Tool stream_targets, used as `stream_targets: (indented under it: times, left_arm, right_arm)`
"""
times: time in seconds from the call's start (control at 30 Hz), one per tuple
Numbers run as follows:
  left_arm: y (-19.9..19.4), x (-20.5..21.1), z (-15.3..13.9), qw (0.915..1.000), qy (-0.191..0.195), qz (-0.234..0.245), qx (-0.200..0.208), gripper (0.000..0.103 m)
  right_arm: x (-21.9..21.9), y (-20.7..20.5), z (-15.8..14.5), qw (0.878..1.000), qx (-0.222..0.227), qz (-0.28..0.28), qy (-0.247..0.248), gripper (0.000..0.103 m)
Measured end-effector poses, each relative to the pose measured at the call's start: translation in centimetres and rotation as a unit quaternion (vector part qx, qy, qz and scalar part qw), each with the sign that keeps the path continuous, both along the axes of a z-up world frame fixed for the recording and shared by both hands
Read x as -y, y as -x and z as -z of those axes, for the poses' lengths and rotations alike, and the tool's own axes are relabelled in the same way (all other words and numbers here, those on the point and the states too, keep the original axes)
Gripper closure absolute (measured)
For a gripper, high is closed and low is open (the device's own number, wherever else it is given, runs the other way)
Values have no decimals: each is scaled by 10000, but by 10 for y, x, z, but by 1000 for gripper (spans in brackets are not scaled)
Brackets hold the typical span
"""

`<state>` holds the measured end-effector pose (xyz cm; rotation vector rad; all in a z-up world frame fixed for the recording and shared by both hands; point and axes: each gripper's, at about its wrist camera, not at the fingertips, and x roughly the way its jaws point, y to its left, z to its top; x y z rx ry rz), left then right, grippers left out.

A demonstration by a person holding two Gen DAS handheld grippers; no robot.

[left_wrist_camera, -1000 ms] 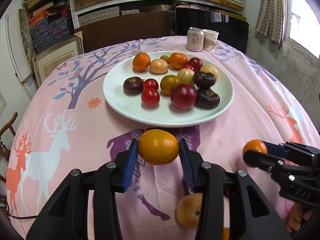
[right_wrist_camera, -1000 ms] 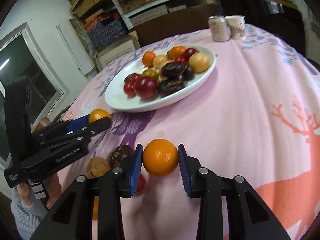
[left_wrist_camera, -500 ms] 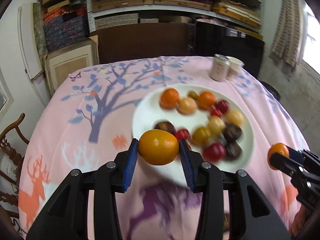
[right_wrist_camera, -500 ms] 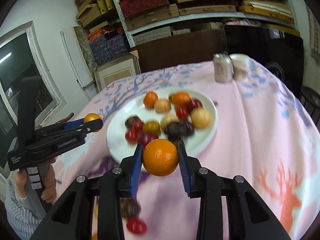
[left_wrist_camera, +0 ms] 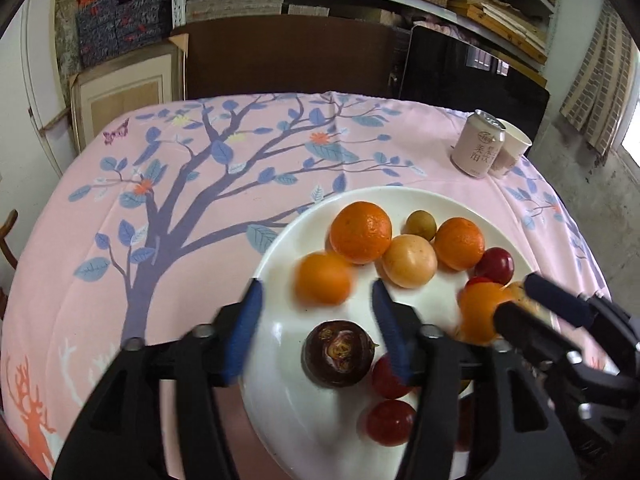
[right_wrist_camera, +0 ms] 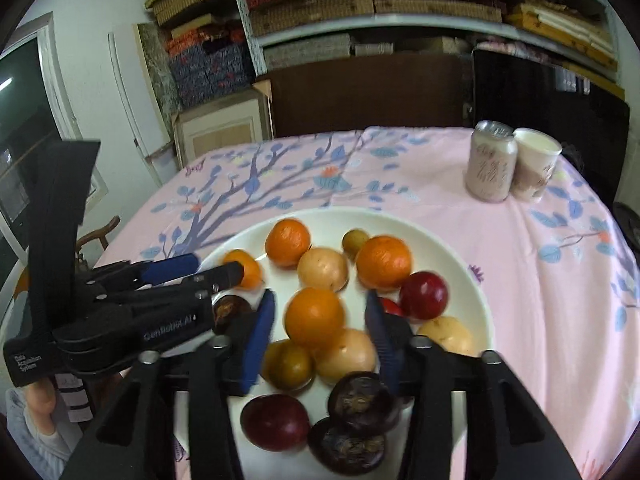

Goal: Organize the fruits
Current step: 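Carry both tangerines over the plate and open both tools, then move both open tools back toward the yellow striped pepino and red tomato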

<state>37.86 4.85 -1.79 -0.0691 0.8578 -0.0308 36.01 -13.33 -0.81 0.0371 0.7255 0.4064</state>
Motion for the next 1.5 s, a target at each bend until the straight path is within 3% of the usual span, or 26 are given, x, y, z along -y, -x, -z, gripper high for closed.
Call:
stream_targets:
  times: [0.17, 0.33, 0.63, 0.83, 1.17, 1.5]
  left_arm:
    - [18, -3, -20, 9997, 156, -18, 174, 39]
    - [65, -1, -29, 9992, -37, -52, 388, 32]
    - [174, -3, 5, 9997, 155, -68, 175, 31]
    - [229, 24, 19, 9986, -16, 483, 216, 31]
    - [240, 49, 29, 9945, -114, 1035, 75, 27]
    - [240, 55, 33, 9928, -190, 1186, -13, 23]
  right_arm:
    - [27, 28, -19, 9988, 220, 147, -420, 45]
    - [59, 68, -8, 9957, 264, 463, -754, 37]
    - [98, 138, 22, 9891, 148, 781, -1242, 32]
    - [106, 162, 32, 9882, 67, 814, -1295, 32]
    - [107, 159, 37, 9882, -27, 833, -1283, 31]
    - [107, 157, 38, 9884, -81, 836, -1264, 30]
